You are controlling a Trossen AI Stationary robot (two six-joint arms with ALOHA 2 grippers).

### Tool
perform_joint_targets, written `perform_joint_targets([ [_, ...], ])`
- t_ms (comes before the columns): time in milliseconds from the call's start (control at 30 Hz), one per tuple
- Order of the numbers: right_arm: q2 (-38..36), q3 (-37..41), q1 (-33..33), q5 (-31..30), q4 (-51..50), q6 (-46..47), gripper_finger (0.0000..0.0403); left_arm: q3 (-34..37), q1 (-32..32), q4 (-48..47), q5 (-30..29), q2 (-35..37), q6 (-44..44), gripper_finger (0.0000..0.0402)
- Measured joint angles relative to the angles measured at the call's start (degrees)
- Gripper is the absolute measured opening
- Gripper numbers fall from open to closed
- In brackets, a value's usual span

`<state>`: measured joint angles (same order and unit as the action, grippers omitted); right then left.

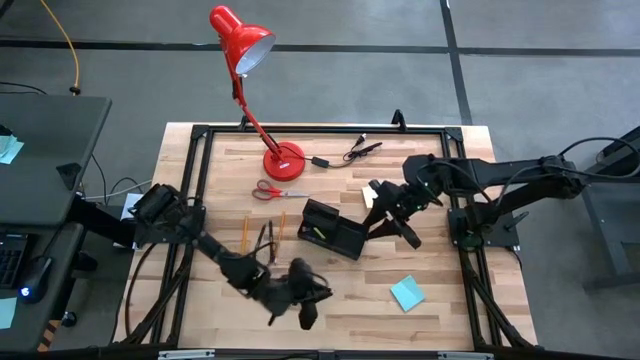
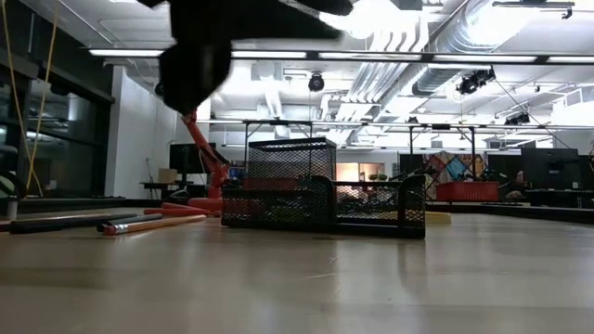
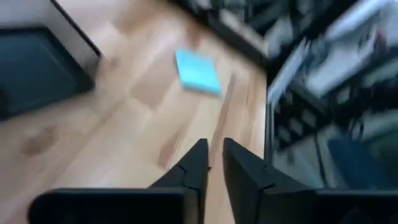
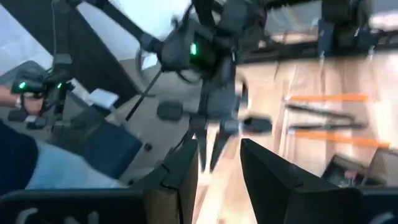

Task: Pick and place office supplies into organizer
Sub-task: Put the right black pen into the black desk organizer

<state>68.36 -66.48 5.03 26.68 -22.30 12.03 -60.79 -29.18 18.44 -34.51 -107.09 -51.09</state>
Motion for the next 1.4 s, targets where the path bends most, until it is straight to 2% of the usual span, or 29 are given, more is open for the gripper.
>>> perform_joint_targets([
  [100, -1.16, 5.25, -0.56, 5.67, 4.09, 3.08, 0.0116, 2.50, -2.66, -0.94, -11.59, 4.21, -3.24, 0.0012],
  [167, -2.30, 11.46, -0.62, 6.75, 11.06, 7.12, 0.0116, 5.35, -4.36, -8.09, -16.93, 9.03, -9.01, 0.0004],
  [233, -3.99, 18.54, -0.60, 6.53, 18.01, 10.79, 0.0116, 6.93, -5.55, -15.55, -18.85, 13.66, -13.66, 0.0002],
  [300, -5.13, 25.20, -0.61, 6.32, 26.96, 15.93, 0.0116, 7.79, -6.68, -27.82, -18.37, 19.29, -20.52, 0.0004],
  [367, -6.73, 31.15, -0.87, 6.40, 34.60, 21.18, 0.0116, 7.62, -7.00, -39.54, -15.45, 23.80, -28.27, 0.0012],
  [467, -8.62, 37.29, -0.91, 6.40, 42.64, 27.95, 0.0116, 7.82, -7.51, -56.16, -7.47, 30.56, -38.13, 0.0026],
  [567, -10.25, 39.96, -0.91, 5.93, 46.47, 30.89, 0.0116, 7.82, -7.07, -67.62, -1.12, 35.25, -45.37, 0.0041],
  [667, -11.71, 40.73, -0.89, 5.27, 46.19, 31.60, 0.0116, 7.76, -7.06, -72.20, -0.75, 38.85, -50.70, 0.0056],
  [833, -14.01, 40.52, -0.91, 3.82, 46.08, 30.87, 0.0116, 7.80, -7.09, -76.99, -0.35, 42.12, -51.39, 0.0080],
  [933, -14.93, 40.69, -0.91, 3.11, 45.93, 30.01, 0.0116, 7.66, -7.19, -76.50, 0.78, 42.89, -50.72, 0.0091],
  [1000, -15.73, 40.68, -0.91, 2.90, 45.05, 29.36, 0.0116, 7.69, -6.40, -79.97, 5.92, 43.43, -52.25, 0.0095],
  [1100, -15.88, 40.66, -0.91, 1.97, 45.01, 28.00, 0.0116, 7.78, -2.67, -85.29, 17.77, 42.91, -52.61, 0.0096],
  [1200, -15.92, 40.66, -0.93, -0.14, 44.88, 27.73, 0.0116, 7.78, 0.75, -89.81, 23.82, 42.11, -48.90, 0.0097],
  [1333, -15.87, 40.68, -0.93, -3.07, 44.21, 28.01, 0.0116, 7.78, 4.20, -89.79, 24.39, 41.08, -42.19, 0.0097],
  [1400, -15.93, 40.68, -0.91, -5.20, 43.66, 28.94, 0.0116, 7.73, 5.12, -88.51, 22.29, 40.03, -40.34, 0.0097],
])
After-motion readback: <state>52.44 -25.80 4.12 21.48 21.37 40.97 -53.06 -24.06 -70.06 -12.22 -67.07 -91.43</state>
